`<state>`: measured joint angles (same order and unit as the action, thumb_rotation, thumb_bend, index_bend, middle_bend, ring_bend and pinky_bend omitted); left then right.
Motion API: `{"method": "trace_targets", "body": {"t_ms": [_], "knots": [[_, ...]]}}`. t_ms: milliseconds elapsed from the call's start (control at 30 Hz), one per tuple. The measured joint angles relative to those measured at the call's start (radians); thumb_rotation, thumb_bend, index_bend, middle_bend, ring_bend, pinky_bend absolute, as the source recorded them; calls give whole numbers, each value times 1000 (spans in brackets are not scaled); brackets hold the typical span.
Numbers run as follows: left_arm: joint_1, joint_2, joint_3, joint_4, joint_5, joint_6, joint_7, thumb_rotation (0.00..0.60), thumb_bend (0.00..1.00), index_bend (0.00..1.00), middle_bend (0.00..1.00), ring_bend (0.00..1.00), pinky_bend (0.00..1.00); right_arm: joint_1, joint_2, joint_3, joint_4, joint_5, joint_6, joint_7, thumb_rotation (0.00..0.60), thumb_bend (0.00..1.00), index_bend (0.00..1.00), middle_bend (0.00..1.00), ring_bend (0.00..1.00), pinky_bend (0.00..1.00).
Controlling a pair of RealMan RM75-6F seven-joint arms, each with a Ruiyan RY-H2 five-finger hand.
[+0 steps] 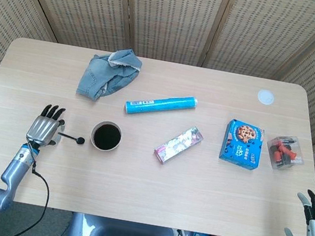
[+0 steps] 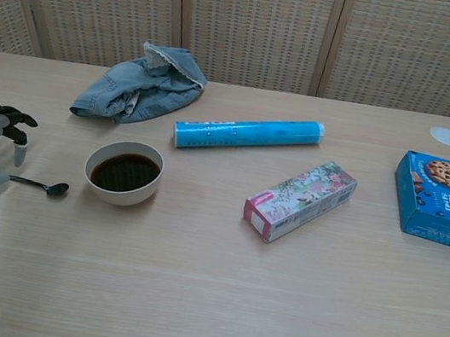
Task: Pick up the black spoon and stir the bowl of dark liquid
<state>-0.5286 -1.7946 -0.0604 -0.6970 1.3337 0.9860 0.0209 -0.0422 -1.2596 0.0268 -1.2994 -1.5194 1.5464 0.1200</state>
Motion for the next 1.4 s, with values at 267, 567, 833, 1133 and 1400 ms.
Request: {"method": "trace_targets", "body": {"t_ms": [267, 567, 833, 1133, 1400], "knots": [[-4, -17, -8, 25, -1, -18, 2, 600, 344, 504, 101, 0, 0, -2, -1, 0, 3, 3, -1, 1, 600, 213, 172, 141, 0, 0], [-11, -37, -18, 52, -1, -41, 4, 600, 346, 505, 101, 0, 0, -2, -2, 0, 4, 6, -5, 1, 600, 212, 172, 141, 0, 0], [-15, -44, -26, 60, 0, -52, 8, 600, 348, 511, 101, 0, 0, -4, -1, 1, 4, 9, -4, 0, 600, 212, 171, 141, 0, 0], [-16, -45, -30, 62, -3, -66, 17, 600, 349, 518, 101, 0, 0, -4, -2, 1, 5, 11, -8, 0, 600, 212, 171, 141, 0, 0], [-18, -47, -34, 60, -6, -76, 27, 600, 352, 525, 101, 0, 0, -4, -1, 2, 6, 13, -9, 1, 600, 213, 171, 141, 0, 0]]}}
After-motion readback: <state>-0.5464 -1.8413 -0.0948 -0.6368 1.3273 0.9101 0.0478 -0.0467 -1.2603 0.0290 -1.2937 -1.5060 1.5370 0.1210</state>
